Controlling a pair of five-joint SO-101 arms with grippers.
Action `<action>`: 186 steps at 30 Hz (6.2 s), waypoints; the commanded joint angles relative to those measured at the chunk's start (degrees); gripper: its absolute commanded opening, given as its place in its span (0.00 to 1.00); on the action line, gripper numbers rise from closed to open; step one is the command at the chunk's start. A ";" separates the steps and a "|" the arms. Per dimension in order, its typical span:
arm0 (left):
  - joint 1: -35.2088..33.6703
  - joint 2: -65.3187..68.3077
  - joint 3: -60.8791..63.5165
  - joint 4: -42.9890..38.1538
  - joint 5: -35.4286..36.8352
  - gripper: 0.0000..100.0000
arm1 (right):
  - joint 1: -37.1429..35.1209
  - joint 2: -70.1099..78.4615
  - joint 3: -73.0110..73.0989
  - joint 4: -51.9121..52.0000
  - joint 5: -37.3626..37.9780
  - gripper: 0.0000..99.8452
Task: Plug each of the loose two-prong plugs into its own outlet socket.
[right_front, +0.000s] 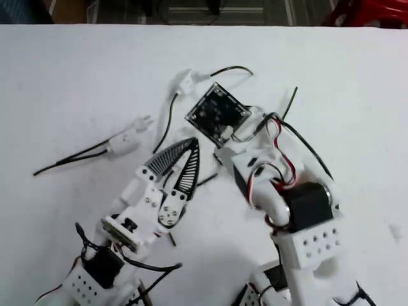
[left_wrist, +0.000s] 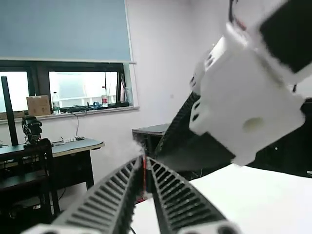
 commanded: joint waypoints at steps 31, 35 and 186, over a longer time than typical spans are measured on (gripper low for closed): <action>-4.00 58.77 -45.19 36.84 -1.85 0.07 | 25.36 -0.92 7.30 11.74 -21.98 0.02; -3.74 73.45 -55.30 41.32 -1.67 0.07 | 27.21 -0.92 7.30 12.44 -21.98 0.02; 3.65 86.46 -56.70 19.43 12.57 0.02 | 32.75 -13.23 15.74 7.43 -14.33 0.02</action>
